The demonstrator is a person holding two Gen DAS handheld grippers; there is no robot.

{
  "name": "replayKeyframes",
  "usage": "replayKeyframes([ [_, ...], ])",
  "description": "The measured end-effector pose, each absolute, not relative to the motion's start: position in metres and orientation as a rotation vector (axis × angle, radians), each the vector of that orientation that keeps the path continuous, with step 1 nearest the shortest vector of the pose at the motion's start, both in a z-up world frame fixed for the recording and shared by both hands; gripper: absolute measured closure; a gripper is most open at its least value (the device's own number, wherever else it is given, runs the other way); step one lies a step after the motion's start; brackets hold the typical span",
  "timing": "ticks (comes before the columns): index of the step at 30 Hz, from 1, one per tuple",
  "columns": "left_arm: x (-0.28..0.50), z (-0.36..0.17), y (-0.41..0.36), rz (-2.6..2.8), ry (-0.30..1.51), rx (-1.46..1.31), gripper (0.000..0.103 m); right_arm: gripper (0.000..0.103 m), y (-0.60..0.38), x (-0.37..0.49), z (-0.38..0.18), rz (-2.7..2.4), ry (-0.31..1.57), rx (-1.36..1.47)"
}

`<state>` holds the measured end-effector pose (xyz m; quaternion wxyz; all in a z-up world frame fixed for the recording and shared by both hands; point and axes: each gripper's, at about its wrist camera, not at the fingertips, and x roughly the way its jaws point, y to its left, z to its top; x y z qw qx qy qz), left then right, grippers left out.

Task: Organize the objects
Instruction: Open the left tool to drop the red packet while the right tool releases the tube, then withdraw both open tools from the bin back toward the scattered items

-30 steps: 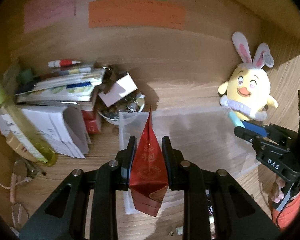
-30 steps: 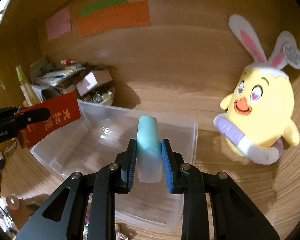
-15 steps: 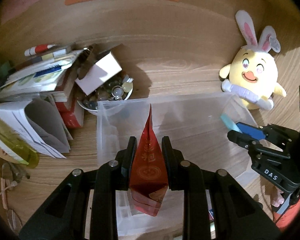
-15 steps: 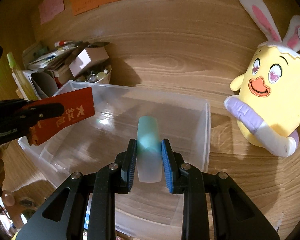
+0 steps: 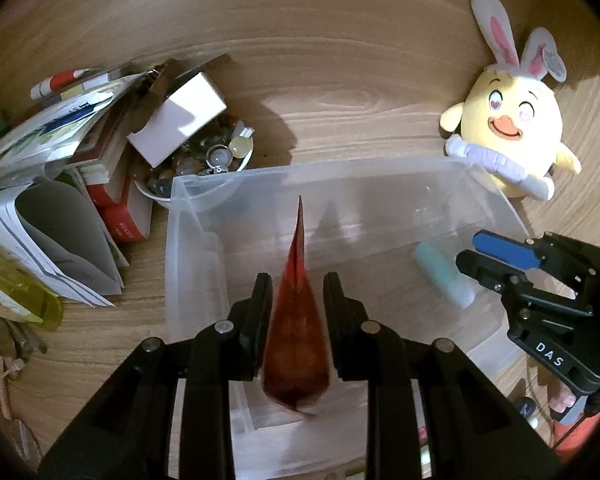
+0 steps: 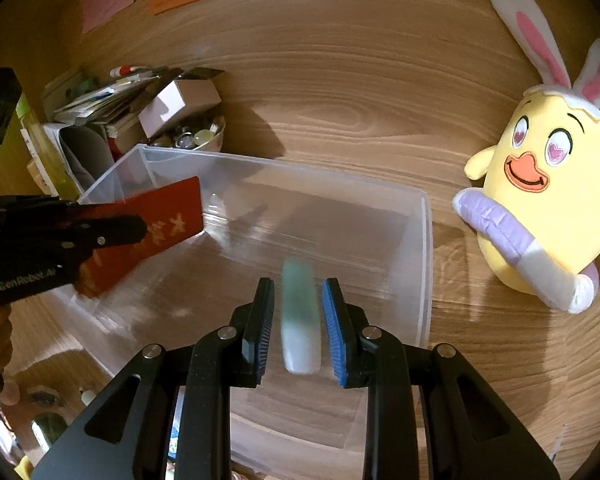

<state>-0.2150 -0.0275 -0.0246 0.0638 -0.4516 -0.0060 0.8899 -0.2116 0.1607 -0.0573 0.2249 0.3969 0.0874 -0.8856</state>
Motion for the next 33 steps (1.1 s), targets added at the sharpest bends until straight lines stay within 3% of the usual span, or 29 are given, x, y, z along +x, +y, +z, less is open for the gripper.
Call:
replayKeyframes([
  [3, -0.215, -0.025, -0.027, 2.678, -0.017, -1.372, 0.077, 0.08, 0.159, -0.211, -0.057, -2.439, 0.253, 1.092],
  [6, -0.212, -0.023, -0.028, 2.676, -0.027, -1.372, 0.072, 0.073, 0.158, -0.208, -0.057, -2.445, 0.273, 1.083],
  [9, -0.207, -0.018, -0.029, 2.682, -0.026, -1.358, 0.065, 0.062, 0.159, -0.205, -0.052, -2.454, 0.268, 1.057],
  [11, -0.201, -0.012, -0.03, 2.683, -0.026, -1.341, 0.049, 0.046, 0.16, -0.202, -0.047, -2.473, 0.265, 1.033],
  [14, -0.19, 0.001, -0.031, 2.704, -0.012, -1.295, 0.042, 0.028, 0.164, -0.197, -0.037, -2.512, 0.256, 0.984],
  [16, -0.182, 0.01, -0.031, 2.72, 0.003, -1.267, 0.039, 0.023, 0.167, -0.191, -0.027, -2.536, 0.249, 0.946],
  [25, -0.142, 0.041, -0.037, 2.806, 0.017, -1.13, 0.013, 0.02, 0.175, -0.15, 0.006, -2.571, 0.247, 0.817],
  [33, -0.102, 0.05, -0.043, 2.846, 0.036, -1.074, 0.007, 0.02, 0.18, -0.108, 0.004, -2.56, 0.246, 0.79],
])
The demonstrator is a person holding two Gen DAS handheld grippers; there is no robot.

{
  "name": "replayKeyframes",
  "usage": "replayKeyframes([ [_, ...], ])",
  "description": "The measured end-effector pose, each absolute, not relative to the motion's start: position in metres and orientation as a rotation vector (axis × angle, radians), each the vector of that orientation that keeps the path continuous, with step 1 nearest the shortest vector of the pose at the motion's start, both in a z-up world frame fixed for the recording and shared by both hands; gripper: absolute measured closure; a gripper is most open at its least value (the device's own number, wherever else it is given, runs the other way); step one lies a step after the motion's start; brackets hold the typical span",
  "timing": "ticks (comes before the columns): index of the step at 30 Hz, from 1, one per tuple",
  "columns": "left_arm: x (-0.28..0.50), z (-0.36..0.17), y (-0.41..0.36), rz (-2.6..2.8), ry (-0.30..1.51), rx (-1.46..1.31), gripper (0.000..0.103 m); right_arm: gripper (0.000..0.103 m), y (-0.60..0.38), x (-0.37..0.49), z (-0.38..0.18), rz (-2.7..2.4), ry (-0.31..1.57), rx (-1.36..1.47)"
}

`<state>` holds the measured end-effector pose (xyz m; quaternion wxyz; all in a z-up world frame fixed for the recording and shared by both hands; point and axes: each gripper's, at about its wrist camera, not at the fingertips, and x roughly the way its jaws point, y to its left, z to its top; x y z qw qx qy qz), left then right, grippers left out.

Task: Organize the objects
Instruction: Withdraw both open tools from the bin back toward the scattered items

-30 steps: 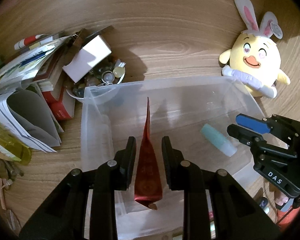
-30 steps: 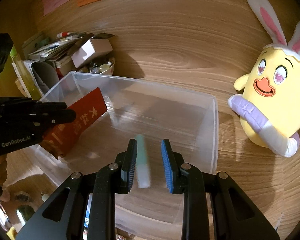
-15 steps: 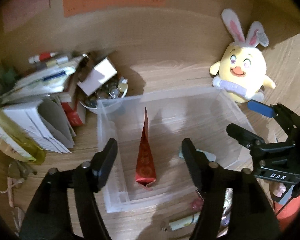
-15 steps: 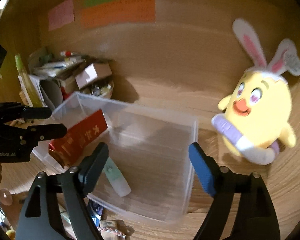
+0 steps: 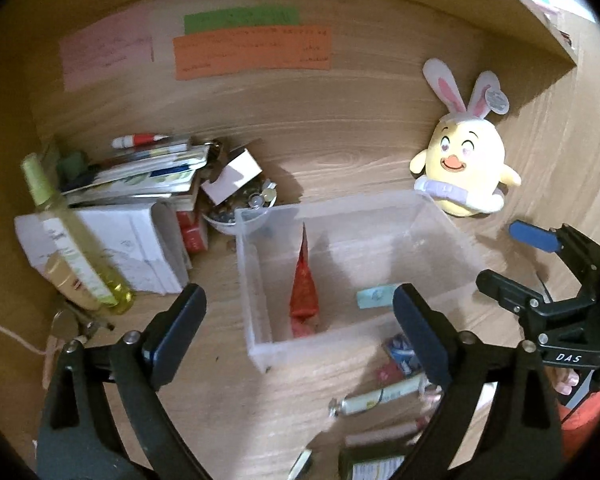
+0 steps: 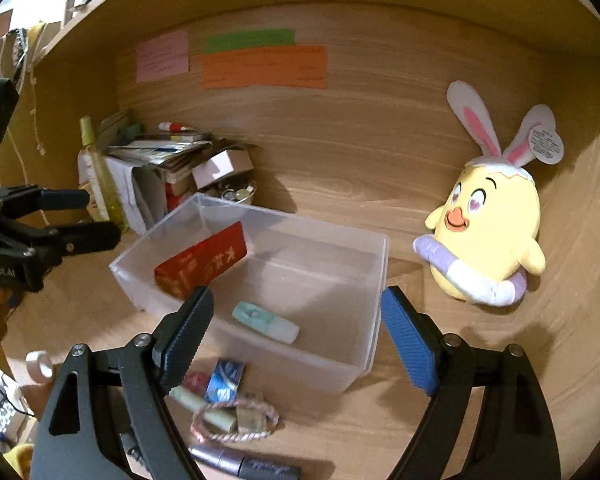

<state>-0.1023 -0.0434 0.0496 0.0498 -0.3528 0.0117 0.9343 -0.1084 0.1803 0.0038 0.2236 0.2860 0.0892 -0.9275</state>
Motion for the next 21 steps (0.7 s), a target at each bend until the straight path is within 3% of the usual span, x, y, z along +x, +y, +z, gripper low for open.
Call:
replayKeyframes([
  [21, 0.0, -0.014, -0.079, 2.867, 0.057, -1.215, 0.006, 0.02, 0.149, -0.034, -0.04, -2.376, 0.208, 0.883],
])
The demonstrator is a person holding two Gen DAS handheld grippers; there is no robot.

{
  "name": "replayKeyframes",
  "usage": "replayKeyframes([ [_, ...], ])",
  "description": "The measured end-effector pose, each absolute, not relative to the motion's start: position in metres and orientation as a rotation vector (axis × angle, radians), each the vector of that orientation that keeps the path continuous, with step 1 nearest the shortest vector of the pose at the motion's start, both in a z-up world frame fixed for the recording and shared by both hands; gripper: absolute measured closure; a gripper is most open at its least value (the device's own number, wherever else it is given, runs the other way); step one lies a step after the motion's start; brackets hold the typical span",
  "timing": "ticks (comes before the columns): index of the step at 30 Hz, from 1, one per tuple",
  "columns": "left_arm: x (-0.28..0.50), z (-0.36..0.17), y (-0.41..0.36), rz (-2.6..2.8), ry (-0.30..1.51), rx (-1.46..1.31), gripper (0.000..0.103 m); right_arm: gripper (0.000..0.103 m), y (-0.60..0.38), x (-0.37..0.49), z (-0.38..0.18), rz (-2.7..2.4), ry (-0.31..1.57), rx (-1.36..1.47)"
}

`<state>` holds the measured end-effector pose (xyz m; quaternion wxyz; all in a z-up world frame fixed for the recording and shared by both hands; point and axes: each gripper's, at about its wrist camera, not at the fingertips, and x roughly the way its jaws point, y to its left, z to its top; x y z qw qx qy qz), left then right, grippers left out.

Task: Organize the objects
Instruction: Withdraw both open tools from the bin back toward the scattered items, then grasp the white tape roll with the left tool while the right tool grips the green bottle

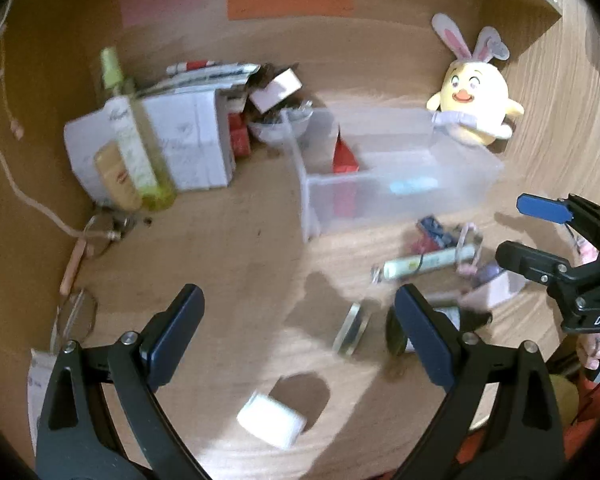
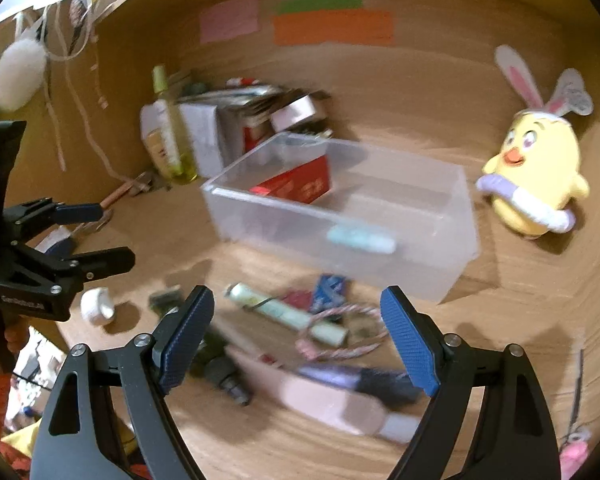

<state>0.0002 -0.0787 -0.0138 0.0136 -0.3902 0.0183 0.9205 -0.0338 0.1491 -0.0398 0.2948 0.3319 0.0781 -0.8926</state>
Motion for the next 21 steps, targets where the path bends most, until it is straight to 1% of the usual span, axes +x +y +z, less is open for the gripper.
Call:
replayKeyframes([
  [8, 0.021, -0.038, -0.097, 2.852, 0.009, -1.29, 0.006, 0.02, 0.12, -0.01, -0.06, -2.301, 0.254, 0.919],
  [12, 0.03, -0.049, -0.101, 2.825, -0.012, -1.322, 0.006, 0.02, 0.112, -0.004, -0.066, -2.265, 0.241, 0.93],
  [16, 0.036, -0.06, -0.105, 2.808, -0.022, -1.348, 0.006, 0.021, 0.104, 0.0, -0.07, -2.245, 0.26, 0.931],
  [18, 0.037, -0.065, -0.107, 2.803, -0.031, -1.365, 0.006, 0.026, 0.099, 0.001, -0.072, -2.23, 0.276, 0.929],
  [20, 0.04, -0.07, -0.11, 2.799, -0.047, -1.375, 0.006, 0.035, 0.093, 0.002, -0.076, -2.217, 0.302, 0.937],
  [21, 0.04, -0.071, -0.11, 2.798, -0.053, -1.376, 0.006, 0.037, 0.091, 0.002, -0.078, -2.211, 0.31, 0.943],
])
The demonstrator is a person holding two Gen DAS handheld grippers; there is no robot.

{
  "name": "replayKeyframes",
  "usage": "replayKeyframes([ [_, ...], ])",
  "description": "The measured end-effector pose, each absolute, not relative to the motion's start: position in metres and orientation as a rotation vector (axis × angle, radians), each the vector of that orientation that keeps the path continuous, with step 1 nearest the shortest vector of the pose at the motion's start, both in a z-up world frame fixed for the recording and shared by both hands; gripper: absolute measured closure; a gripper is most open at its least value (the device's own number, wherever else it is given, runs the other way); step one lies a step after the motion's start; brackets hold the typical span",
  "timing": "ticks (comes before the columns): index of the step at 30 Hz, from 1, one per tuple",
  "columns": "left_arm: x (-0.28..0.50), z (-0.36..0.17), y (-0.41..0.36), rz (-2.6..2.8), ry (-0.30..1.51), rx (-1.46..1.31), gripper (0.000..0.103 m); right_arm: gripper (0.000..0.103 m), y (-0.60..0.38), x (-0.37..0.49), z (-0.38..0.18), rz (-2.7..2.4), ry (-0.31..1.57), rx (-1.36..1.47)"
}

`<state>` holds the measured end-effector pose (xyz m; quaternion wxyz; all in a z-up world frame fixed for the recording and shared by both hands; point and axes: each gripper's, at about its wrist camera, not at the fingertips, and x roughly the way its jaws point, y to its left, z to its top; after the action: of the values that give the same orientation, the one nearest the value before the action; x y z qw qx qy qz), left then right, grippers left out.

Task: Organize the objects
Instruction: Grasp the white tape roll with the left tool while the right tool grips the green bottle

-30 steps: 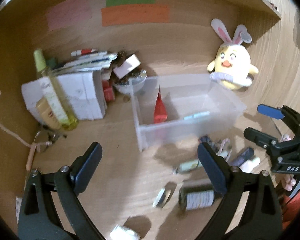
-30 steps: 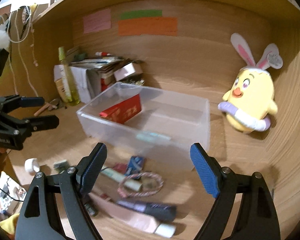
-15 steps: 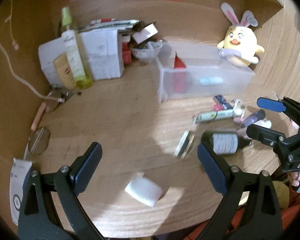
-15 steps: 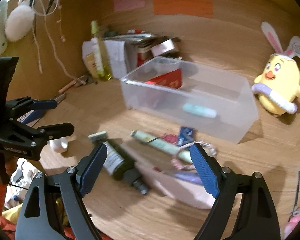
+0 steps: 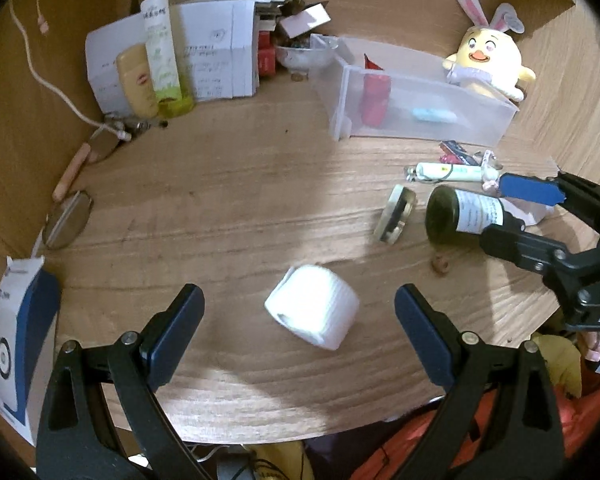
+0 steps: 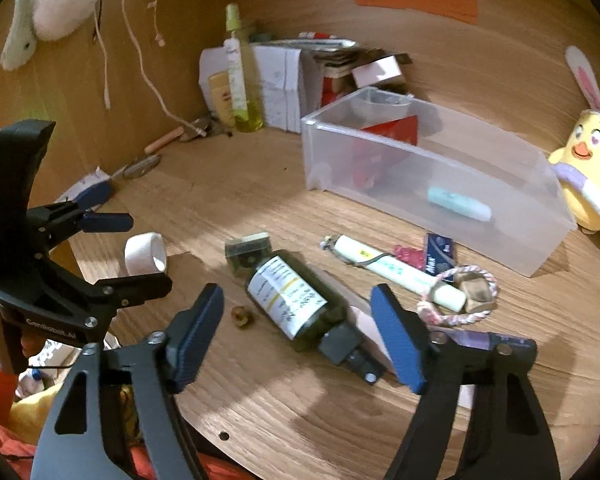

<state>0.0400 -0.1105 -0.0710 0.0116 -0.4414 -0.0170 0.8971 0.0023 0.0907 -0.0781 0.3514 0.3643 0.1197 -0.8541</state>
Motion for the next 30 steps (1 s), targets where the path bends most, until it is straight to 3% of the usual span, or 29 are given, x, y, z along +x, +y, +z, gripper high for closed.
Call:
replayKeyframes([
  [4, 0.044, -0.075, -0.113, 2.788, -0.076, -1.37, 0.006, 0.047, 0.082, 0.002, -0.088, -2.193, 0.337, 0.967],
  [12, 0.046, -0.08, -0.11, 2.822, -0.015, -1.342, 0.006, 0.048, 0.074, -0.005, -0.101, -2.207, 0.368, 0.997],
  [15, 0.045, -0.078, -0.113, 2.841, -0.028, -1.321, 0.007, 0.054, 0.075, -0.007, -0.101, -2.224, 0.378, 0.991],
  [17, 0.045, -0.077, -0.115, 2.847, -0.041, -1.307, 0.017, 0.059, 0.075, -0.009, -0.1, -2.23, 0.383, 0.989],
  [21, 0.043, -0.079, -0.117, 2.839, -0.051, -1.316, 0.027, 0.06, 0.078, -0.014, -0.098, -2.236, 0.358, 0.985],
  [29, 0.037, -0.079, -0.121, 2.843, -0.084, -1.314, 0.062, 0.06, 0.082, -0.02, -0.089, -2.271, 0.314, 0.956],
  [30, 0.037, -0.079, -0.121, 2.843, -0.091, -1.314, 0.062, 0.06, 0.083, -0.02, -0.087, -2.277, 0.309, 0.95],
])
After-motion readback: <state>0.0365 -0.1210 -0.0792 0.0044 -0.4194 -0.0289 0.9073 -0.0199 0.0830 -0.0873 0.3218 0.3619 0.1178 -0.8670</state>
